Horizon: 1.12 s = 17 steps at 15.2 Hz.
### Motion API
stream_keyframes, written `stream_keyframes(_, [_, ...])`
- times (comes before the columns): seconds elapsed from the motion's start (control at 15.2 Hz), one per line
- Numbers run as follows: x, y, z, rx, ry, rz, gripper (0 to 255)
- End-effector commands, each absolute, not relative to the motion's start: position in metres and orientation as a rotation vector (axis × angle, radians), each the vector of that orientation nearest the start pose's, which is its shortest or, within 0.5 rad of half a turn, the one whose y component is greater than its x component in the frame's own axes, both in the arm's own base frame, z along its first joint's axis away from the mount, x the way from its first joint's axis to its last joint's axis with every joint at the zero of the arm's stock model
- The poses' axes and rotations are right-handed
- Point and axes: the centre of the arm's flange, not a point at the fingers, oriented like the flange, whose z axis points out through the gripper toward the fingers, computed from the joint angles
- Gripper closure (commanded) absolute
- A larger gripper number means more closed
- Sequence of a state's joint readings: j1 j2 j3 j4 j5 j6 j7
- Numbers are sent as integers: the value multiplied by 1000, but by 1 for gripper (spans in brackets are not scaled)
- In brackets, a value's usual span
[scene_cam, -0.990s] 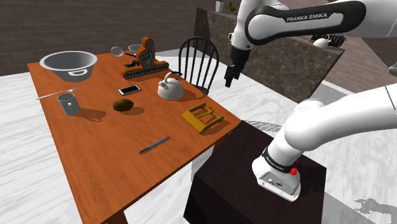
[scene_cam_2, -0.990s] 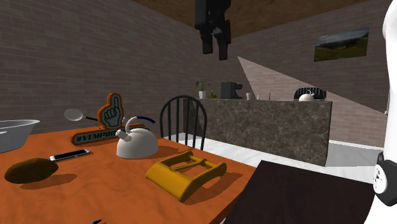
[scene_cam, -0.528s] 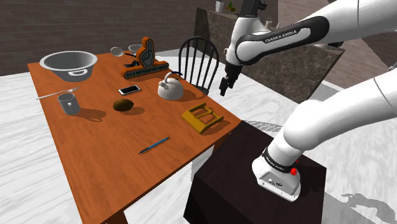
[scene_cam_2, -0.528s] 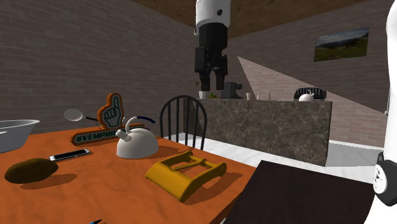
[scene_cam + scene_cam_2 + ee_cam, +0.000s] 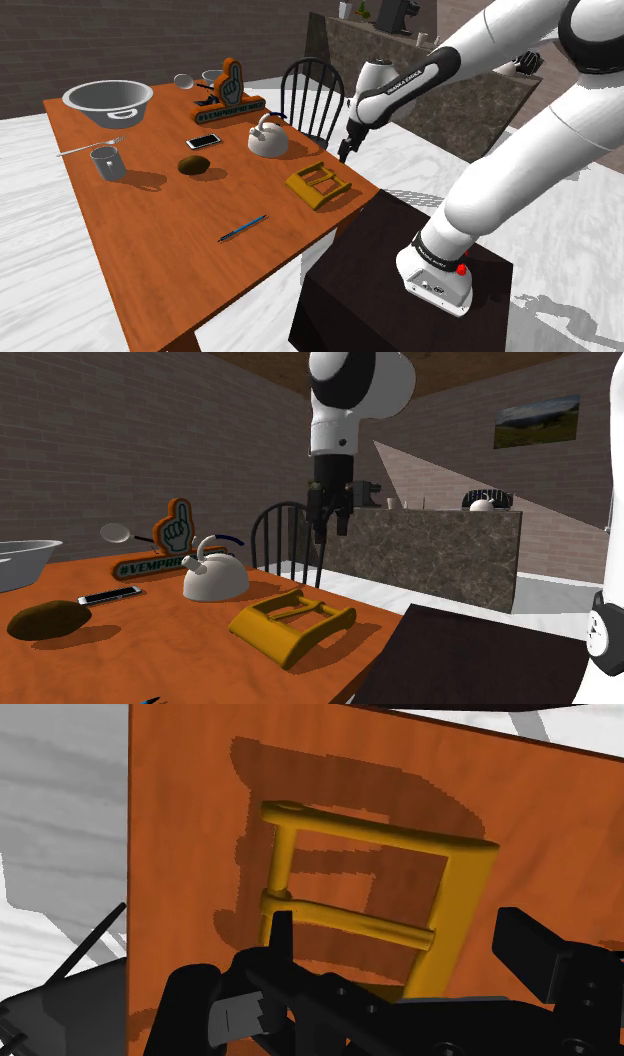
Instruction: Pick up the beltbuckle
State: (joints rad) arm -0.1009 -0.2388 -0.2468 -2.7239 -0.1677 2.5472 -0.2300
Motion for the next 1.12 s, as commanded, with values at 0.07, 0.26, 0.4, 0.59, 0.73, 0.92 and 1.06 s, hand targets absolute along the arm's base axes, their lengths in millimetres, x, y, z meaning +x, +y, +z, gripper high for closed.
stream_keyframes(0.07, [389,-147,266,-3199,-26,-100,0])
stream_keyframes(0.26, [400,-164,232,-3201,-14,-123,0])
stream_keyframes(0.4, [407,-175,210,-3201,-6,-138,0])
stream_keyframes(0.59, [419,-192,177,-3203,6,-161,0])
stream_keyframes(0.73, [422,-197,162,-3203,9,-168,0])
stream_keyframes(0.92, [422,-197,146,-3203,9,-168,0])
stream_keyframes(1.06, [422,-197,136,-3203,9,-168,0])
